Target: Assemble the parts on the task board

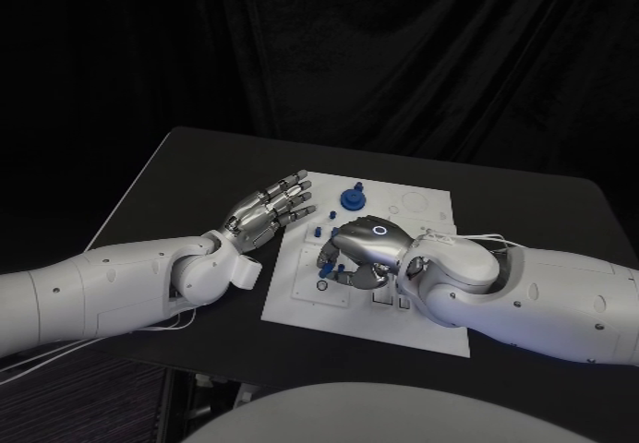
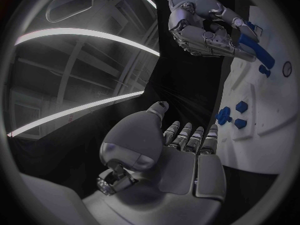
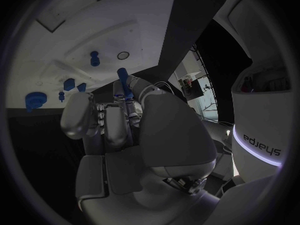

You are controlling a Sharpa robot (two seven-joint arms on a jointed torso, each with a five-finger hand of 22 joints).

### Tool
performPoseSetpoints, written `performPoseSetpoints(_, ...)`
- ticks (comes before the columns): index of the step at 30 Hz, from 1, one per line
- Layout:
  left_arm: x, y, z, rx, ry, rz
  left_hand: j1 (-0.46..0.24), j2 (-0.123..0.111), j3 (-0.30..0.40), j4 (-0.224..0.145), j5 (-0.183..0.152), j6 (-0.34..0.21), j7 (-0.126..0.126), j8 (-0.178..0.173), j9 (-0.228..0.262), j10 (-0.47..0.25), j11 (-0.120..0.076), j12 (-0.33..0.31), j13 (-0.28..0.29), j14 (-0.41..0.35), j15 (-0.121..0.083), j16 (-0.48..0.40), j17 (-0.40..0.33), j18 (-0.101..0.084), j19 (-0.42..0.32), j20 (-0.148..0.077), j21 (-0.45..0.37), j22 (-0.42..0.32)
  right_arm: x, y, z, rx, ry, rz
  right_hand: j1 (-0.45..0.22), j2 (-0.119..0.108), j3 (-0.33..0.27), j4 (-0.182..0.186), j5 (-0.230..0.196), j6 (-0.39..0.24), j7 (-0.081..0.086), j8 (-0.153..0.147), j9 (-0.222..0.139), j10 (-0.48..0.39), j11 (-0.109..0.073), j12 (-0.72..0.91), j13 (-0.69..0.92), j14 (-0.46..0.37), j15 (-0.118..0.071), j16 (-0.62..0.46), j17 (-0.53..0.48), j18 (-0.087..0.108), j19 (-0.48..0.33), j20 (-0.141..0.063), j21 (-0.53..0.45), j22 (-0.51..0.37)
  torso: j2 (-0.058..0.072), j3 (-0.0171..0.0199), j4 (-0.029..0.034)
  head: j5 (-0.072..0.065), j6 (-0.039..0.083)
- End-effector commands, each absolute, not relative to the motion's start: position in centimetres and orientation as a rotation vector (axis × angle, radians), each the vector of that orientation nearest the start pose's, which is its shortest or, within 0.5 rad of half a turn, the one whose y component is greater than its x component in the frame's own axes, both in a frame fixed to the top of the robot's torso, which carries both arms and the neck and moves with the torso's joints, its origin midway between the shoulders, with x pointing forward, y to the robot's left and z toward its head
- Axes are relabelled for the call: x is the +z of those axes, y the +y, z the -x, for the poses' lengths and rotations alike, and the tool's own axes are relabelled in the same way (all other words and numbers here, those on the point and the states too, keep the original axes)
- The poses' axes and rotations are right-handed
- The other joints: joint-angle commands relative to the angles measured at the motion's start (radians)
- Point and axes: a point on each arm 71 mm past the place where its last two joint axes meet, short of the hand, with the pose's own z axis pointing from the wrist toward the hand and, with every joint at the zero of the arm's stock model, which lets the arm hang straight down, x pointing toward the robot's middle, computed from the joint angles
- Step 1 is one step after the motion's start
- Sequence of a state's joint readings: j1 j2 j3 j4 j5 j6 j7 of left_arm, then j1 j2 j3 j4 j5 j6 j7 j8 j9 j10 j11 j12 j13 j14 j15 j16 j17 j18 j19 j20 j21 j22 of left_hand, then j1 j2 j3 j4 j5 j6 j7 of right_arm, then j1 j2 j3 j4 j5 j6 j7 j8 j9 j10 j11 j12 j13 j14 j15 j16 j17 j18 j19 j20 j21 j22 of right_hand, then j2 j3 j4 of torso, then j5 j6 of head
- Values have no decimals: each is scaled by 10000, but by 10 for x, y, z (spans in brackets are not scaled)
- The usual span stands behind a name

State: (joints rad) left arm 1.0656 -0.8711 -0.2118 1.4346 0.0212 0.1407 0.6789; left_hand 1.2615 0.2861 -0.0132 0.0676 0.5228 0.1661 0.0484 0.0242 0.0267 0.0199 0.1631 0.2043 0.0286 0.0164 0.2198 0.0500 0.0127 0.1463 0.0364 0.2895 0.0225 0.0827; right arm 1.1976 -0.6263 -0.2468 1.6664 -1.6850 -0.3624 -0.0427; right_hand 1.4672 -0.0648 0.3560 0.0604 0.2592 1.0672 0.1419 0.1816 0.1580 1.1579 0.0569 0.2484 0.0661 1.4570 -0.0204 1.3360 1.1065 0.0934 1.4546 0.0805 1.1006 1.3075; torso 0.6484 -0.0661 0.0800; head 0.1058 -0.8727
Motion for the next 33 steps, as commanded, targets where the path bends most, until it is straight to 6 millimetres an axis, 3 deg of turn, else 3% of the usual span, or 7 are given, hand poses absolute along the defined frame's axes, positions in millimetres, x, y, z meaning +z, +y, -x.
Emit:
performPoseSetpoints(1, -280, 233, -434, -19520, 14606, 11205, -85, 36, 59, -24, 27, 15, 53, 65, 10, 12, 75, 37, 11, -16, 51, 36, 8, -84, 37, 18, 26, -8, -234, -50, -388, 9392, 15797, 7331, 15, -79, -13, -33, 16, 408, -275, 69, 964, 57, -11, -48, 17, 45, -12, 6, -6, -89, 32, 0, -4, 1531, 17, -7, 47, -31, 1)
performPoseSetpoints(5, -280, 233, -435, -19529, 14620, 11203, -90, 35, 70, -22, 25, 24, 56, 67, 11, 12, 71, 40, 12, -17, 50, 37, 8, -85, 40, 18, 28, -2, -238, -46, -387, 9349, 15915, 7478, 21, -82, -13, -42, 13, 412, -277, 70, 972, 71, -15, -54, 18, 38, -15, -7, -27, -85, 26, -2, -21, 1526, 25, -8, 67, -71, 1)
performPoseSetpoints(16, -280, 232, -435, -19561, 14651, 11206, -93, 35, 81, -20, 25, 25, 60, 67, 11, 11, 66, 33, 11, -17, 49, 40, 9, -86, 41, 17, 29, 0, -245, -47, -389, 9074, 16291, 7569, 27, -93, -16, -58, -7, 416, -280, 68, 990, 91, -19, -76, 19, 18, -18, -39, -77, -70, 0, -5, -99, 1505, 27, 6, -27, 16, 1)
performPoseSetpoints(22, -280, 232, -435, -19552, 14659, 11213, -93, 35, 81, -20, 25, 25, 60, 67, 11, 11, 66, 33, 11, -17, 49, 40, 9, -86, 41, 17, 29, 0, -248, -48, -390, 8963, 16376, 7634, 39, -90, -9, -69, -1, 414, -280, 64, 999, 97, -20, -92, 18, 4, -20, -58, -107, -65, -12, -6, -127, 1498, 10, 4, -49, 33, 1)
performPoseSetpoints(33, -281, 232, -435, -19558, 14684, 11217, -93, 35, 81, -20, 25, 25, 60, 67, 11, 11, 66, 33, 11, -17, 49, 40, 9, -86, 41, 17, 29, 0, -253, -50, -390, 8832, 16557, 7695, 50, -91, -3, -83, 9, 413, -278, 60, 1011, 109, -20, -108, 18, -9, -20, -75, -129, -59, -26, -8, -158, 1490, 4, -1, -9, 19, 1)
